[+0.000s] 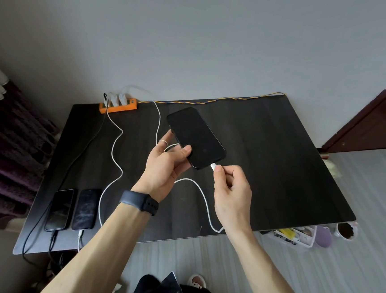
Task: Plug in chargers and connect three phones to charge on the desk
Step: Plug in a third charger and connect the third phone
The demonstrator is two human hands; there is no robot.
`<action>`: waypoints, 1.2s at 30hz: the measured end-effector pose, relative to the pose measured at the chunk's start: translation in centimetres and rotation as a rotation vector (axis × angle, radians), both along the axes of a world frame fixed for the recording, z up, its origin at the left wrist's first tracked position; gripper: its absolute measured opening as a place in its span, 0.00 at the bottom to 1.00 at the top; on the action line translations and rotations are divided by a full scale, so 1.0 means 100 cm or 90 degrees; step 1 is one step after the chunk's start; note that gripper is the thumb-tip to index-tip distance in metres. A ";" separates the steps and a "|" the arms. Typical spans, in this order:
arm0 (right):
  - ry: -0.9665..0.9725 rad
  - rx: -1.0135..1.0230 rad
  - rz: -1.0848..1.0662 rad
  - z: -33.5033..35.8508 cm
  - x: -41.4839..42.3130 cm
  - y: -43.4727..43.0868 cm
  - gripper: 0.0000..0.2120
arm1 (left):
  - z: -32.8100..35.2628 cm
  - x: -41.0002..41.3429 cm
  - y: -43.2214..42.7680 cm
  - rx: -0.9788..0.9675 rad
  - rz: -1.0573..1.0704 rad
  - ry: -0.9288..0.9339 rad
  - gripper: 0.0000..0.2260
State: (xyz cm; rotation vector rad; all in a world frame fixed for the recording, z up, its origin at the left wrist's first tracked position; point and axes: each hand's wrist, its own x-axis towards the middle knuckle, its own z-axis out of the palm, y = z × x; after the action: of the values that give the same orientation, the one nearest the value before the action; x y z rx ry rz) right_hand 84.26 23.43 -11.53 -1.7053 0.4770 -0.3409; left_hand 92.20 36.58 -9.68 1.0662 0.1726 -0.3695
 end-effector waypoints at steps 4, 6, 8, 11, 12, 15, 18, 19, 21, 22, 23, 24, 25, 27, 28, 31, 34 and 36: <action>0.006 0.054 -0.004 -0.002 0.001 0.003 0.08 | 0.004 -0.003 0.000 0.034 0.010 -0.066 0.36; 0.001 0.060 -0.004 -0.002 0.000 0.004 0.08 | 0.006 -0.003 0.000 0.033 0.012 -0.082 0.39; -0.006 0.072 -0.003 -0.002 -0.001 0.004 0.08 | 0.007 -0.003 0.000 0.031 0.008 -0.088 0.39; 0.005 0.101 0.029 -0.003 -0.001 0.004 0.09 | 0.004 -0.001 0.001 0.030 0.020 -0.091 0.39; 0.015 0.105 0.046 -0.004 -0.001 0.003 0.09 | 0.003 0.000 0.001 0.033 0.028 -0.091 0.39; 0.035 0.077 0.070 -0.008 -0.001 -0.001 0.08 | 0.000 0.002 0.003 0.056 0.039 -0.096 0.39; 0.034 0.041 0.077 -0.010 -0.001 -0.005 0.07 | -0.004 0.004 0.008 0.086 0.018 -0.103 0.37; 0.033 0.039 0.079 -0.010 -0.001 -0.005 0.07 | -0.005 0.005 0.009 0.098 0.009 -0.105 0.37; 0.031 0.050 0.074 -0.010 -0.001 -0.004 0.07 | -0.008 0.006 0.011 0.116 -0.003 -0.110 0.37; 0.030 0.057 0.071 -0.010 0.000 -0.003 0.06 | -0.010 0.006 0.012 0.120 -0.003 -0.111 0.38; 0.029 0.063 0.067 -0.011 0.000 -0.002 0.06 | -0.011 0.006 0.013 0.122 0.000 -0.113 0.38; 0.028 0.071 0.064 -0.011 0.001 -0.001 0.06 | -0.013 0.005 0.014 0.125 0.005 -0.115 0.38; 0.027 0.079 0.061 -0.012 0.001 0.001 0.06 | -0.016 0.005 0.014 0.127 0.009 -0.117 0.38; 0.028 0.087 0.056 -0.014 0.003 0.003 0.06 | -0.020 0.004 0.015 0.128 0.018 -0.118 0.38; 0.030 0.086 0.053 -0.016 0.004 0.003 0.06 | -0.022 0.005 0.015 0.128 0.021 -0.116 0.38; 0.035 0.085 0.055 -0.022 0.006 0.004 0.06 | -0.028 0.005 0.016 0.129 0.026 -0.105 0.38; 0.035 0.086 0.073 -0.028 0.005 0.006 0.06 | -0.033 0.005 0.021 0.136 0.024 -0.092 0.38; 0.066 0.086 0.121 -0.034 0.005 0.006 0.06 | -0.038 0.006 0.029 0.142 0.014 -0.080 0.37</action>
State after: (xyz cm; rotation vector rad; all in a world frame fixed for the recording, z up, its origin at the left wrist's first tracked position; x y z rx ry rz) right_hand 84.77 23.98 -14.95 -1.6269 0.4009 -0.0808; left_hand 92.80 39.44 -13.43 1.3035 0.1149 -0.2654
